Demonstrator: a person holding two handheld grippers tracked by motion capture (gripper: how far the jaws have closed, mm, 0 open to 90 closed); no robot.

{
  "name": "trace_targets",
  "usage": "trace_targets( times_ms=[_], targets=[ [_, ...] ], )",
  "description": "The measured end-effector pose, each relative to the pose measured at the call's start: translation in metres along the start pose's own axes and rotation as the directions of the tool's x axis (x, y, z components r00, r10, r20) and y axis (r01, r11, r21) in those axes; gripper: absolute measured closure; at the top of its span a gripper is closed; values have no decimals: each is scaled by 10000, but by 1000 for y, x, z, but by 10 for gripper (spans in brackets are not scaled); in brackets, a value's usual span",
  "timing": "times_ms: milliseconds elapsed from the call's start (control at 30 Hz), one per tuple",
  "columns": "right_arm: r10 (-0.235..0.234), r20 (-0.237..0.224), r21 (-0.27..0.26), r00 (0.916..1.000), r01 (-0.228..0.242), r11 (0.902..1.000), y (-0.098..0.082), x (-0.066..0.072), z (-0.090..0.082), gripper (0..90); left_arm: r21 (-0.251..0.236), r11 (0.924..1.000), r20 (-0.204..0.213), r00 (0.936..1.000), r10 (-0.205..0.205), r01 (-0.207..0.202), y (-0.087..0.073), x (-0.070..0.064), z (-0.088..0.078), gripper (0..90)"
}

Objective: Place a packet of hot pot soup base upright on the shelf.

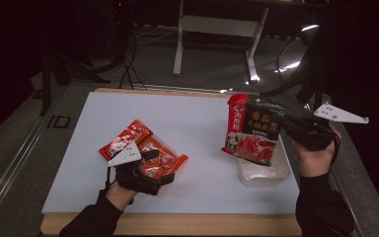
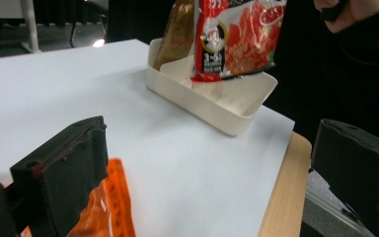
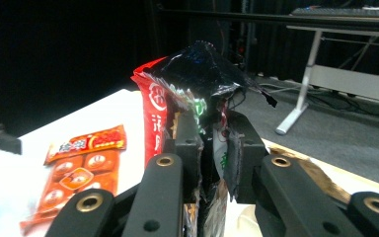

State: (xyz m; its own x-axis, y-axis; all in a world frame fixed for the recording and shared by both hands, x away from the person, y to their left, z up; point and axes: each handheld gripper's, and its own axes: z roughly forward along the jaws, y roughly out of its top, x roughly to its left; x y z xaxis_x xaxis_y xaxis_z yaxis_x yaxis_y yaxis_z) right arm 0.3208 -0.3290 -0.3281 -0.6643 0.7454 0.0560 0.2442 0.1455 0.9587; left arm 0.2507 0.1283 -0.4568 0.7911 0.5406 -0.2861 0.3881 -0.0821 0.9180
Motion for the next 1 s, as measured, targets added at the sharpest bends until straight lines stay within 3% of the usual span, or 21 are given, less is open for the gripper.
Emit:
trace_targets(
  times_ms=[100, 333, 567, 733, 833, 1000],
  targets=[
    [130, 258, -4, 9996, -130, 9999, -1, -14, 3, 782, 242, 9997, -146, 9999, -18, 21, -11, 3, -7, 15],
    [99, 707, -123, 9974, -91, 9999, -1, -33, 5, 780, 126, 9997, -425, 9989, -205, 210, -23, 8, -13, 16],
    [157, 973, -130, 9951, -145, 9998, -8, -52, 11, 780, 147, 9989, -429, 9981, -448, 454, -37, 11, -14, 16],
    [-105, 1261, 32, 9920, 102, 9999, -15, -60, 18, 780, 146, 9980, -405, 9973, -606, 613, -39, 13, -14, 16],
    [-524, 1430, 29, 9883, 525, 9986, -19, -61, 22, 779, 27, 9984, -341, 9978, -571, 572, -39, 11, -14, 16],
    [-607, 1530, 377, 9864, 556, 9977, -27, -65, 30, 779, 123, 9985, -311, 9981, -526, 530, -40, 11, -11, 16]
  ],
)
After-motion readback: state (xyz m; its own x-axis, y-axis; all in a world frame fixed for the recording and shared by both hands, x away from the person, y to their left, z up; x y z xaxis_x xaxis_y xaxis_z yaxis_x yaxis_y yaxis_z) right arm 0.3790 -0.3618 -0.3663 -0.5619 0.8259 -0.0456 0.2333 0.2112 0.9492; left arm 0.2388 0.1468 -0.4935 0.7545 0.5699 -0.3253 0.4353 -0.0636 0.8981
